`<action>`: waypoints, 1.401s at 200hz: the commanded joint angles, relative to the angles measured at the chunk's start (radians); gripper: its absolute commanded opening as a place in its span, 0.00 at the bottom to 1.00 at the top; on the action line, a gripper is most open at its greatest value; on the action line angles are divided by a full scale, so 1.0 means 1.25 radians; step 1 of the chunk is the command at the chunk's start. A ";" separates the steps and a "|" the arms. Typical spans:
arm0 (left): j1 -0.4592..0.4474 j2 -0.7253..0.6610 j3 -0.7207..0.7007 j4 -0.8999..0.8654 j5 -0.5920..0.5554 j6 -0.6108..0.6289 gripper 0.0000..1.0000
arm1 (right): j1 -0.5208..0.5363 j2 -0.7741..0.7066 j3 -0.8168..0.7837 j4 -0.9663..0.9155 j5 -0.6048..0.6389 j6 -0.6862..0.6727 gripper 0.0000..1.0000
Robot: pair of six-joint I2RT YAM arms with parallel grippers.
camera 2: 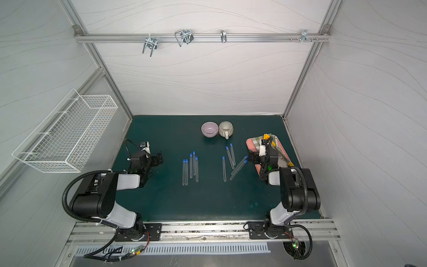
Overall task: Remove stoppers from test tubes
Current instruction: Pick up the test tube at the center of the board.
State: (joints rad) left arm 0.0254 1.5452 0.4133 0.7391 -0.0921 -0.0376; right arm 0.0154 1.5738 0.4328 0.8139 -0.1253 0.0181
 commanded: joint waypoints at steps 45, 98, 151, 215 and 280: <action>0.004 -0.002 0.025 0.030 0.010 0.005 1.00 | 0.005 0.006 0.000 0.013 -0.007 -0.005 0.99; 0.004 -0.002 0.024 0.030 0.010 0.005 1.00 | 0.006 0.006 0.001 0.013 -0.007 -0.005 0.99; 0.004 0.001 0.028 0.027 0.010 0.004 1.00 | 0.015 0.006 0.008 0.001 0.013 -0.011 0.99; -0.012 -0.154 0.197 -0.394 -0.155 -0.059 1.00 | 0.021 -0.102 0.142 -0.313 0.017 -0.011 0.99; -0.131 -0.228 0.471 -1.001 0.000 -0.265 0.99 | 0.116 -0.239 0.322 -0.703 -0.035 0.104 0.99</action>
State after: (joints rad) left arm -0.1162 1.2549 0.9058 -0.1123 -0.2546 -0.2279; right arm 0.0994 1.3403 0.7647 0.2375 -0.1188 0.0864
